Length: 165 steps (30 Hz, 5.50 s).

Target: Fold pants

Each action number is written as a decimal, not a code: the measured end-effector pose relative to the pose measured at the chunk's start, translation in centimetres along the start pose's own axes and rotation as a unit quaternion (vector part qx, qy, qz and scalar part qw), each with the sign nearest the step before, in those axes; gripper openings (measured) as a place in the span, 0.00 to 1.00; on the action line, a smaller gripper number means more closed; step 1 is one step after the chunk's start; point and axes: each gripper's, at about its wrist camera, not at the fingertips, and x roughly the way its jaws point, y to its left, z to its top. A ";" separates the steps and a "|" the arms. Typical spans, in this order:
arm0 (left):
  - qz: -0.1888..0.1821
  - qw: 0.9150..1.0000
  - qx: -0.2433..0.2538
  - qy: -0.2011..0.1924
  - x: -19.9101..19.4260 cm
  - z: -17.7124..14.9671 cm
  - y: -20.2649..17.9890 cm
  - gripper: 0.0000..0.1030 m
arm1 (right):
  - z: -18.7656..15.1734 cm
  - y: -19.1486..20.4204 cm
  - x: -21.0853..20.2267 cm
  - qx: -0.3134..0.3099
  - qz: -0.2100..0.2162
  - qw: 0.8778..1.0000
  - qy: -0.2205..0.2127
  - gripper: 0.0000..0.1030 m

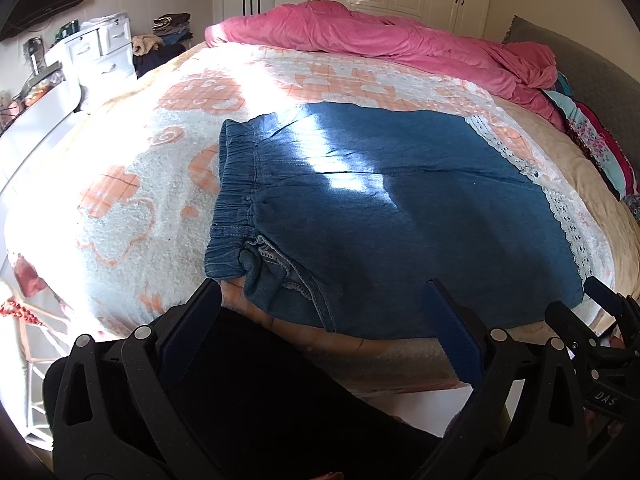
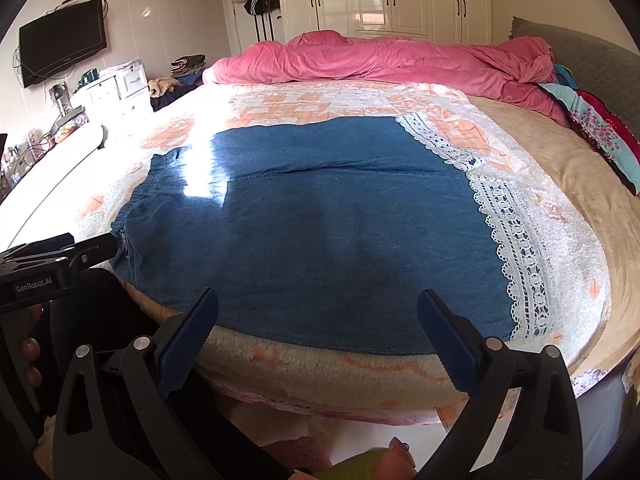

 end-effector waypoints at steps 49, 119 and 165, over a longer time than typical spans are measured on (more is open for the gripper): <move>0.056 0.993 -0.091 0.056 13.1 13.1 12.5 0.91 | 18.3 5.3 16.7 -0.169 0.074 0.982 0.033 0.96; -0.119 0.992 0.037 -0.002 4.1 3.1 8.6 0.37 | 5.3 6.0 6.6 -0.244 0.224 0.943 0.040 0.05; -0.111 0.992 0.057 0.034 3.9 2.1 3.6 0.57 | 7.1 3.4 6.4 -0.148 0.182 0.971 0.045 0.43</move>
